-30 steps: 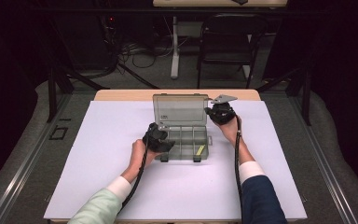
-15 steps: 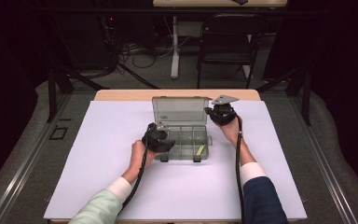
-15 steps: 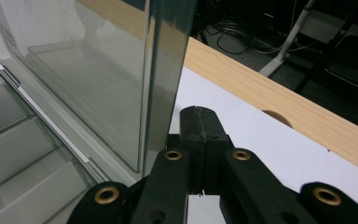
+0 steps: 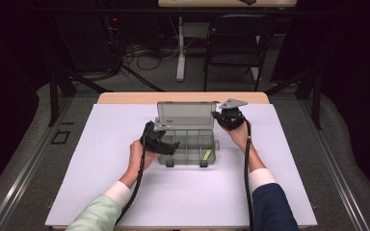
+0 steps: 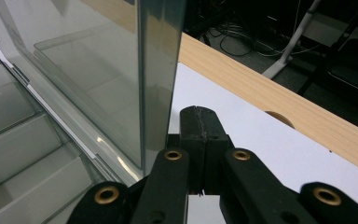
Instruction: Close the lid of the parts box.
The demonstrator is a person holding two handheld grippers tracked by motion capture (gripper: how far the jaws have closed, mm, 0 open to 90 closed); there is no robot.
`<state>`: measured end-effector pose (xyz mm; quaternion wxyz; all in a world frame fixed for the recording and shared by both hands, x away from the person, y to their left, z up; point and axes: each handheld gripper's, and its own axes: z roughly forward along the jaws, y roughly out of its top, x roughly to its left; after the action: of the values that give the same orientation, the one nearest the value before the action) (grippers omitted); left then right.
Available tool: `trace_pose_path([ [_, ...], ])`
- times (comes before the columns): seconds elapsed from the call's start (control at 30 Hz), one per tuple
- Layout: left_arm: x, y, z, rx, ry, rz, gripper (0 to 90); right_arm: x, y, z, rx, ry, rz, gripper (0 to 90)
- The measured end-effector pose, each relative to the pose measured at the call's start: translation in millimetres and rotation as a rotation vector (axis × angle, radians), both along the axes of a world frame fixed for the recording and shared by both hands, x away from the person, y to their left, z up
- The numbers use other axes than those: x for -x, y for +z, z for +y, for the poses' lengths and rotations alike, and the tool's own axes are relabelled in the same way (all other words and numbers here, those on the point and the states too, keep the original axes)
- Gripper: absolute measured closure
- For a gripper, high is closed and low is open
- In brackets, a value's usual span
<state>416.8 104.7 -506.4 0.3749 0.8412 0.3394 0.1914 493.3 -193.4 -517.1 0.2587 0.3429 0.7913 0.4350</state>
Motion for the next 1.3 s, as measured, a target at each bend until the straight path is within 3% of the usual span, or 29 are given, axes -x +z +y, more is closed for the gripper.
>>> trace_pose_path([
  [0.27,-11.3,22.1,19.2,-0.002,0.060,-0.036,0.2,0.9,0.4,0.2,0.004,0.005,0.001,90.0],
  [0.53,-25.9,43.4,32.1,-0.023,0.095,-0.075,0.9,2.3,1.1,0.4,0.014,0.009,-0.002,90.0],
  [0.73,-35.8,60.8,38.5,-0.018,0.076,-0.113,20.7,2.9,0.8,1.3,0.018,0.014,0.000,90.0],
  [0.8,-38.2,63.6,40.2,-0.009,0.045,-0.117,32.3,3.1,0.5,1.5,0.020,0.014,-0.001,90.0],
  [0.87,-39.6,65.3,40.4,-0.029,0.036,-0.129,38.2,3.3,0.1,1.9,0.020,0.016,-0.001,90.0],
  [0.9,-40.1,65.5,40.6,-0.012,0.014,-0.130,46.3,3.5,-0.1,2.1,0.021,0.017,-0.001,90.0],
  [1.13,-41.6,67.2,34.4,-0.055,-0.065,-0.158,63.3,4.4,0.3,2.6,0.032,0.019,0.001,90.0],
  [1.3,-42.2,66.5,33.3,-0.075,-0.073,-0.175,73.1,6.5,3.6,0.0,0.026,0.009,-0.006,88.7],
])
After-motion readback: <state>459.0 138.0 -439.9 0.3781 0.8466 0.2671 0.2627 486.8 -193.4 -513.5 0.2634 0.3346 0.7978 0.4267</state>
